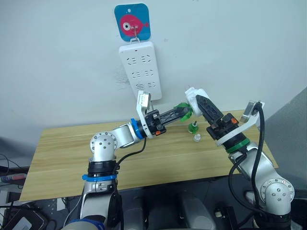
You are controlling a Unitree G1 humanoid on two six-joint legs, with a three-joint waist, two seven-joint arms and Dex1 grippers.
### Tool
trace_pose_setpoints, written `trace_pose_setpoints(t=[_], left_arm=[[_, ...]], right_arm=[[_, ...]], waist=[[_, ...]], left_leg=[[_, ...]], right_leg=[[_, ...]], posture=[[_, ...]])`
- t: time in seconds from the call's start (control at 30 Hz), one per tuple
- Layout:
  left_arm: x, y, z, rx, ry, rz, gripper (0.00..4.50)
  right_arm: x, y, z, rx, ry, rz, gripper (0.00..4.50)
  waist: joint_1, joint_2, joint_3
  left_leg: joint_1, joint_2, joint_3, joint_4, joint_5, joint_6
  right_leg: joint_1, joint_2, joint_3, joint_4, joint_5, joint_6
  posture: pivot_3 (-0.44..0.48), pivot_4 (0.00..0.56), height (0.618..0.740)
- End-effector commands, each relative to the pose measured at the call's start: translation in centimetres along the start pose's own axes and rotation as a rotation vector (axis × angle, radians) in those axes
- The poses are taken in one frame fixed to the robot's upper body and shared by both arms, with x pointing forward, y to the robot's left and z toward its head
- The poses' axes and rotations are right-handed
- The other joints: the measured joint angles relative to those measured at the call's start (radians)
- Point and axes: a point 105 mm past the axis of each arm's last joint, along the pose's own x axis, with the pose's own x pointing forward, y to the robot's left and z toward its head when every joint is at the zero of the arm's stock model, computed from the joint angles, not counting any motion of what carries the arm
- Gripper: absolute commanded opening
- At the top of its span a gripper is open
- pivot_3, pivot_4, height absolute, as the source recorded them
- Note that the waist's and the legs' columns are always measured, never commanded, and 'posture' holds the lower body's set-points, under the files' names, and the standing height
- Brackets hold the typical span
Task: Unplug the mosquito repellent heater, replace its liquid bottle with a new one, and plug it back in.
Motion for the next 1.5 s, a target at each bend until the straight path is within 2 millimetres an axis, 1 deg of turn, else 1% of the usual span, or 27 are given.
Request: trace_pose_setpoints(t=[0.03,0.1,0.13,0.17,0.2,0.23,0.33,0.4,0.47,0.53,0.6,0.7,0.77,0.9,1.03,1.13,1.27,1.43,1.5], left_arm=[[0.3,-0.5,-0.2,0.01,0.026,-0.021,2.3],[0.1,0.1,-0.3,0.047,0.046,0.019,3.03],[-0.2,0.3,-0.1,0.081,0.048,0.041,3.3],[-0.6,0.7,0.0,0.159,0.056,0.085,3.57],[-1.2,1.1,0.1,0.245,0.065,0.123,3.96],[-1.9,1.5,0.3,0.361,0.065,0.17,4.22],[-4.3,1.6,0.4,0.573,0.082,0.245,4.23],[-5.8,1.7,1.4,0.661,0.026,0.334,4.23],[-7.1,1.5,2.4,0.742,-0.029,0.408,4.23],[-8.8,1.2,3.9,0.825,-0.106,0.512,4.23],[-10.3,1.0,5.0,0.864,-0.17,0.594,4.23],[-11.7,1.2,6.0,0.909,-0.189,0.673,4.23],[-12.3,1.4,6.8,0.934,-0.194,0.7,4.23],[-12.7,2.0,8.9,0.984,-0.179,0.714,4.23],[-11.7,2.7,10.5,1.005,-0.13,0.658,4.23],[-10.5,3.1,11.1,1.014,-0.083,0.595,4.23],[-9.4,3.5,11.8,1.024,-0.039,0.545,4.23],[-8.1,4.0,12.4,1.046,0.01,0.493,4.23],[-7.2,4.1,12.5,1.057,0.033,0.455,4.23]], right_arm=[[0.0,0.9,0.6,-0.015,-0.02,0.04,3.05],[0.0,0.9,0.6,-0.012,-0.023,0.04,3.05],[0.0,0.9,0.7,-0.012,-0.024,0.039,3.05],[0.0,0.9,0.7,-0.014,-0.029,0.036,3.05],[0.0,0.8,0.9,-0.02,-0.038,0.029,3.05],[-0.1,0.7,1.2,-0.027,-0.049,0.022,3.04],[-0.3,0.5,1.9,-0.048,-0.068,0.011,3.02],[-0.5,0.4,2.1,-0.109,-0.048,0.009,3.02],[-0.6,0.6,1.8,-0.224,0.012,0.021,3.02],[-0.5,1.1,0.8,-0.408,0.109,0.055,3.02],[-0.4,1.4,0.2,-0.544,0.166,0.076,3.02],[0.1,1.4,0.0,-0.744,0.206,0.083,3.02],[0.5,1.8,0.0,-0.83,0.205,0.107,3.02],[1.0,2.6,-0.3,-0.936,0.208,0.147,3.02],[1.0,3.0,-0.8,-0.975,0.231,0.18,3.02],[0.8,3.4,-1.2,-1.0,0.253,0.207,3.02],[0.7,3.8,-1.4,-1.041,0.268,0.226,3.02],[0.7,3.6,-1.2,-1.056,0.264,0.208,3.02],[0.6,3.5,-1.1,-1.059,0.265,0.199,3.02]], waist=[[0.0,0.0,0.0],[0.0,0.0,0.0],[0.0,0.0,-0.001],[0.0,0.0,-0.001],[-0.001,0.0,-0.001],[-0.002,0.001,-0.002],[-0.004,0.002,-0.003],[-0.003,0.002,-0.003],[0.002,0.002,-0.003],[0.006,0.002,-0.003],[0.007,0.001,-0.003],[0.016,0.001,-0.003],[0.024,0.001,-0.003],[0.037,0.001,-0.003],[0.05,0.0,-0.004],[0.051,0.0,-0.004],[0.048,0.0,-0.004],[0.044,0.0,-0.004],[0.043,-0.001,-0.004]], left_leg=[[0.0,0.0,0.0,0.0,0.0,0.0],[0.0,0.0,0.0,0.0,0.0,0.0],[0.0,0.0,0.0,0.0,0.0,0.0],[0.0,0.0,0.0,0.0,0.0,0.0],[0.0,0.0,0.0,0.0,0.0,0.0],[0.0,0.0,0.0,0.0,0.0,0.0],[0.001,0.001,0.001,-0.002,0.0,0.0],[0.001,0.001,0.002,-0.002,0.0,0.0],[0.001,0.001,0.002,-0.002,0.0,0.0],[0.0,0.0,0.002,-0.001,0.0,0.0],[0.0,0.0,0.003,-0.001,0.0,0.0],[0.001,0.001,0.003,-0.001,0.0,0.0],[0.001,0.001,0.003,-0.001,0.0,0.0],[0.001,0.001,0.003,-0.001,0.0,0.0],[0.0,0.0,0.003,0.0,0.0,0.0],[0.0,0.0,0.003,0.0,0.0,0.0],[0.0,0.001,0.003,-0.001,0.0,0.0],[0.0,0.001,0.002,-0.001,0.0,0.0],[0.0,0.001,0.002,-0.001,0.0,0.0]], right_leg=[[0.0,0.0,0.0,0.0,0.0,0.0],[0.0,0.0,0.0,0.0,0.0,0.0],[0.0,0.0,0.0,0.0,0.0,0.0],[0.0,0.0,0.0,0.0,0.0,0.0],[0.0,0.0,0.0,0.0,0.0,0.0],[0.0,0.0,0.001,0.0,0.0,0.0],[-0.001,0.001,0.003,0.0,0.0,0.0],[-0.001,0.001,0.003,0.001,0.0,0.0],[-0.001,0.001,0.004,0.0,0.0,0.0],[-0.001,0.001,0.005,-0.001,0.0,0.0],[-0.001,0.001,0.007,-0.001,0.0,0.0],[-0.001,0.001,0.007,-0.001,0.0,0.0],[-0.001,0.002,0.007,-0.001,0.0,0.0],[-0.001,0.002,0.007,-0.001,0.0,0.0],[-0.001,0.002,0.007,-0.002,0.0,0.0],[-0.001,0.001,0.006,-0.002,0.0,0.0],[-0.001,0.001,0.006,-0.002,0.0,0.0],[-0.001,0.001,0.004,-0.002,0.0,0.0],[-0.001,0.001,0.004,-0.002,0.0,0.0]], posture=[[-0.26,0.183,0.74],[-0.259,0.185,0.74],[-0.26,0.186,0.74],[-0.261,0.186,0.74],[-0.263,0.185,0.74],[-0.267,0.186,0.74],[-0.26,0.19,0.74],[-0.254,0.192,0.74],[-0.245,0.193,0.74],[-0.225,0.196,0.74],[-0.211,0.198,0.74],[-0.191,0.199,0.74],[-0.191,0.199,0.74],[-0.192,0.199,0.74],[-0.202,0.199,0.74],[-0.215,0.2,0.74],[-0.226,0.201,0.74],[-0.236,0.202,0.74],[-0.24,0.203,0.74]])
